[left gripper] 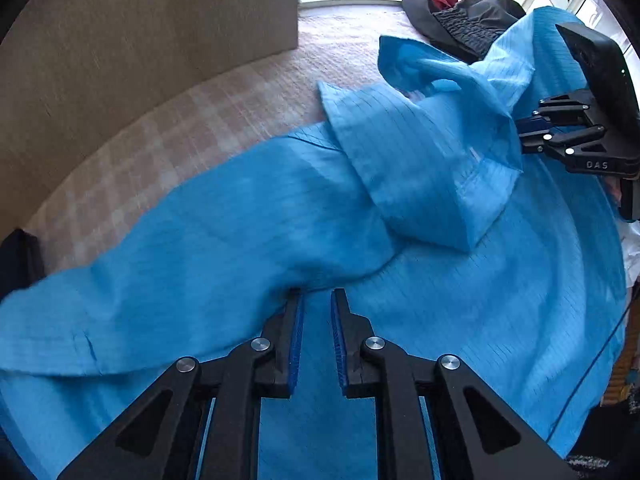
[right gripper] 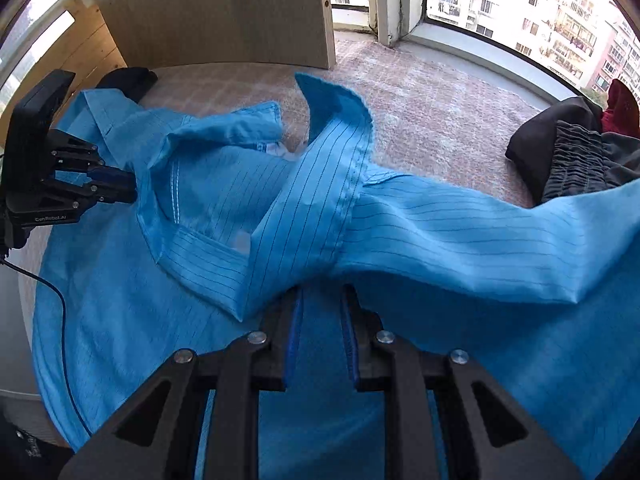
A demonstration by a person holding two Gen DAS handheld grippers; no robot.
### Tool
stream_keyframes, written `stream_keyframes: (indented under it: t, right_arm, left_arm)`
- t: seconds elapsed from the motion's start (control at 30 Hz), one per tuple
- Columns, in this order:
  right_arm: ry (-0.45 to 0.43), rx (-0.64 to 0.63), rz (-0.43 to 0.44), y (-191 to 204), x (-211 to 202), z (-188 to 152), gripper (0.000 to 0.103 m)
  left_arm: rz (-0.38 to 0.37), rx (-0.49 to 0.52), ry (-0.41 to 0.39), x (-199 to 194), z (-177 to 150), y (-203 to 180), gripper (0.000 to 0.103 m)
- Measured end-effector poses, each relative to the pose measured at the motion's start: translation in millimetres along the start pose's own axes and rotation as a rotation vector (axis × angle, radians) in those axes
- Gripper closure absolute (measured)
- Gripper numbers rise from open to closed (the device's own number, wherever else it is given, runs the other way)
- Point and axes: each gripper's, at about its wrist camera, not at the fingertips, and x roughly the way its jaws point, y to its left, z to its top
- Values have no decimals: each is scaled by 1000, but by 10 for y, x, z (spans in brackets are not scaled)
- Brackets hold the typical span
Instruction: Fold clothes
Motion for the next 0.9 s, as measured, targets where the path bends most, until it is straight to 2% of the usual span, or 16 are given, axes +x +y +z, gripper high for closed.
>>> stream_keyframes:
  t: [0.07, 0.1, 0.13, 0.17, 0.27, 0.37, 0.43, 0.5, 0.6, 0.63, 0.7, 0.77, 0.8, 0.83, 0.9]
  right_arm:
    - [-171, 139, -49, -265, -265, 242, 84]
    - [-205, 164, -49, -321, -353, 280, 84]
    - [-195, 142, -45, -304, -382, 282, 84]
    - [-185, 121, -42, -288, -411, 284, 83]
    - [-156, 56, -33, -239, -496, 289, 83]
    - [-48, -22, 48, -89, -375, 121, 83]
    - [14, -65, 55, 16, -182, 43, 83]
    - [53, -90, 61, 106, 12, 19, 83]
    - [63, -73, 92, 156, 229, 108, 83]
    - [40, -55, 102, 146, 246, 182, 83]
    - [-90, 26, 89, 26, 91, 399, 83]
    - [-256, 117, 40, -160, -194, 580, 83]
    - [-297, 117, -10, -203, -291, 631, 83]
    - [-297, 100, -42, -222, -327, 669, 83]
    - [-255, 65, -41, -224, -293, 680, 83]
  left_arm:
    - [61, -104, -117, -249, 139, 237, 93]
    - [78, -167, -182, -392, 200, 360, 93]
    - [81, -205, -239, -532, 224, 436, 93]
    - [70, -204, -264, -633, 220, 448, 93]
    - [25, -76, -209, -633, 171, 257, 93]
    - [-81, 39, -100, -437, 59, -42, 93]
    - [-135, 93, -52, -286, 1, -230, 89]
    - [-139, 117, -26, -125, 34, -305, 88]
    - [-103, 94, -13, 93, 189, -262, 88]
    - [-82, 88, -20, 130, 258, -229, 88]
    - [21, 50, -92, 15, 428, -102, 89]
    - [40, -18, -187, -229, 513, 23, 91]
    - [36, -55, -236, -363, 544, 85, 91]
    - [21, -53, -248, -430, 547, 79, 91]
    - [-29, 21, -216, -444, 499, -70, 91]
